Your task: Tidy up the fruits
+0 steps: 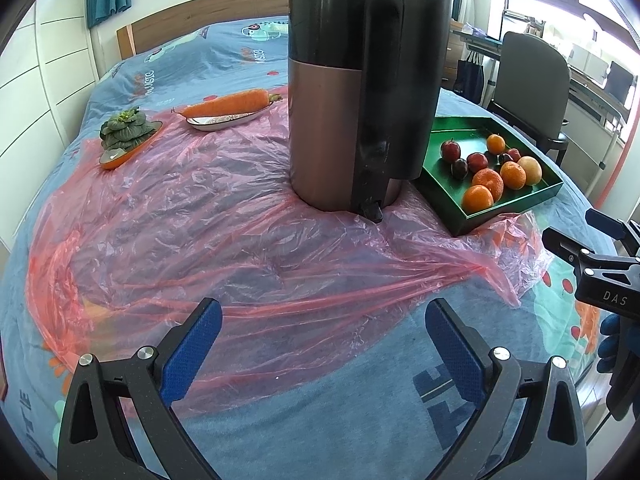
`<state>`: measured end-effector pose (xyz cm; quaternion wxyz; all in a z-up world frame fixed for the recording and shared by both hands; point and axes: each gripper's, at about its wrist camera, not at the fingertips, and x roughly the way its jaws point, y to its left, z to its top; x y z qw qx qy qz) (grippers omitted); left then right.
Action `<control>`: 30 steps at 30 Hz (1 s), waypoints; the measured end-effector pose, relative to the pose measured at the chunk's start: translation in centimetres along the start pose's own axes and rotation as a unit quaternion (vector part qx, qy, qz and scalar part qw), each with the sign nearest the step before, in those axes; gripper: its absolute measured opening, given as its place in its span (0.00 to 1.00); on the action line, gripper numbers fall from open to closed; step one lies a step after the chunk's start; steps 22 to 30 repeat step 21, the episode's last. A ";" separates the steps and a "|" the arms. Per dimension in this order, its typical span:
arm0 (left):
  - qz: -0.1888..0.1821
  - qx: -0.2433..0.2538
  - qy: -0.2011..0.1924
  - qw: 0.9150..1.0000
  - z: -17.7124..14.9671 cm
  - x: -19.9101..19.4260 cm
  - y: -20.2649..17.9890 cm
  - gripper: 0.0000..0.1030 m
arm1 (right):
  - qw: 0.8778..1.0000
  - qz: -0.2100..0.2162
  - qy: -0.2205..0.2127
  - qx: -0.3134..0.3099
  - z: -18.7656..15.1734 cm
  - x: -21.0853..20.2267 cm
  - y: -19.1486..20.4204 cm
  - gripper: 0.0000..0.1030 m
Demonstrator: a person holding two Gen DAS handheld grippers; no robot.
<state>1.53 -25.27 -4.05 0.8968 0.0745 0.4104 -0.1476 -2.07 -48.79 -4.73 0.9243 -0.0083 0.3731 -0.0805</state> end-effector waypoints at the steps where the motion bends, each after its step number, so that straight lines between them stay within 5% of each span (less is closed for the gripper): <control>1: 0.000 -0.001 0.000 1.000 0.0 0.0 0.0 0.97 | 1.000 0.000 0.000 0.000 0.0 0.0 0.0 1.00; 30: 0.013 -0.014 0.006 1.000 -0.3 0.1 0.5 0.97 | 1.000 -0.001 0.002 -0.002 0.0 0.2 -0.1 1.00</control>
